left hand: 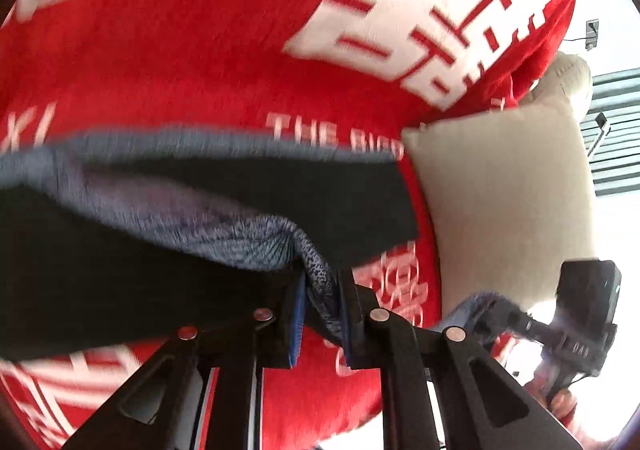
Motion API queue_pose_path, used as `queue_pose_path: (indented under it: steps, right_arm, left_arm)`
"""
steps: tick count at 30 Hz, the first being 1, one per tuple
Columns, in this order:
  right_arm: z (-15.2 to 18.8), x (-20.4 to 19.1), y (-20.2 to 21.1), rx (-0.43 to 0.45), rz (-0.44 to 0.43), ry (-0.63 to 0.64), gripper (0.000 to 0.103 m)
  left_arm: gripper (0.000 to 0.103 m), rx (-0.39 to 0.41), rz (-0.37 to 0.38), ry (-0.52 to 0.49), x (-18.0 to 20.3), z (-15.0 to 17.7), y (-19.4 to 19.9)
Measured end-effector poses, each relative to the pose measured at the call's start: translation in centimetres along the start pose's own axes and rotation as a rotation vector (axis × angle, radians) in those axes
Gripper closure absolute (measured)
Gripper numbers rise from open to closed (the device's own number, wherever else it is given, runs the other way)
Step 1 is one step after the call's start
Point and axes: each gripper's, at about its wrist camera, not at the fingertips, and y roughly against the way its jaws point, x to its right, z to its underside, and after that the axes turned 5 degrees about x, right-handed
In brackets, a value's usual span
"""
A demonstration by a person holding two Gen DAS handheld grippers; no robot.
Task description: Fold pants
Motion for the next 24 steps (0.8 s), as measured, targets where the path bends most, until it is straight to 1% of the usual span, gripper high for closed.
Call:
queue_pose_path:
  steps: [2,3,5,7,8,9,11,13,14,15,16,17,18,19,20,21,22,24]
  right_arm:
    - [-4.2,0.5,-0.6,0.002,0.035,0.034,0.101]
    - [-5.7,0.6,-0.9,-0.001,0.043,0.04,0.101]
    - [-9.4,1.8,-2.5,-0.024,0.096,0.059,0.101]
    - [-11.4,3.2,-4.3,-0.065,0.142,0.077,0.101]
    - [-12.5,4.1,-5.6,-0.097,0.179,0.086,0.1]
    - [-13.2,4.9,-6.5,-0.125,0.195,0.089,0.1]
    - [-14.2,6.4,-8.6,-0.166,0.25,0.101,0.096]
    - [-14.9,7.0,-9.9,-0.189,0.326,0.13,0.096]
    - [-15.3,7.0,-10.4,-0.2,0.358,0.152,0.09]
    - [-15.5,6.9,-10.6,-0.204,0.372,0.166,0.085]
    - [-15.6,6.5,-10.6,-0.202,0.386,0.188,0.072]
    - [-15.8,5.9,-10.5,-0.195,0.395,0.216,0.051]
    - [-16.0,5.1,-10.1,-0.168,0.428,0.256,0.039]
    - [-16.4,4.5,-9.8,-0.139,0.444,0.284,0.027]
    - [-16.7,3.8,-9.2,-0.106,0.443,0.309,0.027]
    - [-16.9,3.2,-8.6,-0.087,0.448,0.312,0.028]
    - [-17.0,2.9,-8.1,-0.076,0.44,0.304,0.028]
    - [-16.7,2.7,-7.8,-0.09,0.394,0.289,0.052]
  left_arm:
    - [0.087,0.033,-0.014,-0.021,0.6,-2.3,-0.6]
    - [0.087,0.048,-0.023,-0.032,0.7,-3.6,-0.9]
    - [0.087,0.08,-0.058,-0.064,0.8,-5.7,-1.4]
    - [0.087,0.119,-0.125,-0.088,0.5,-7.3,-1.6]
    - [0.087,0.132,-0.156,-0.093,0.3,-7.8,-1.7]
    - [0.086,0.139,-0.189,-0.093,-0.1,-8.2,-1.8]
    - [0.086,0.143,-0.251,-0.086,-1.0,-8.3,-1.8]
    - [0.086,0.131,-0.306,-0.083,-1.8,-7.7,-2.0]
    - [0.086,0.119,-0.332,-0.084,-2.1,-7.3,-2.1]
    - [0.086,0.101,-0.356,-0.088,-2.4,-6.7,-2.4]
    - [0.086,0.083,-0.378,-0.095,-2.6,-5.9,-2.6]
    - [0.081,0.066,-0.395,-0.101,-2.6,-5.3,-2.9]
    - [0.056,0.054,-0.405,-0.104,-2.7,-4.7,-3.2]
    - [0.039,0.051,-0.418,-0.104,-2.7,-4.0,-3.3]
    - [0.025,0.073,-0.43,-0.106,-2.5,-3.3,-3.3]
    - [0.025,0.084,-0.436,-0.114,-2.2,-2.9,-3.3]
    - [0.025,0.073,-0.437,-0.127,-2.0,-2.5,-3.7]
    - [0.025,0.05,-0.458,-0.155,-1.4,-1.7,-4.9]
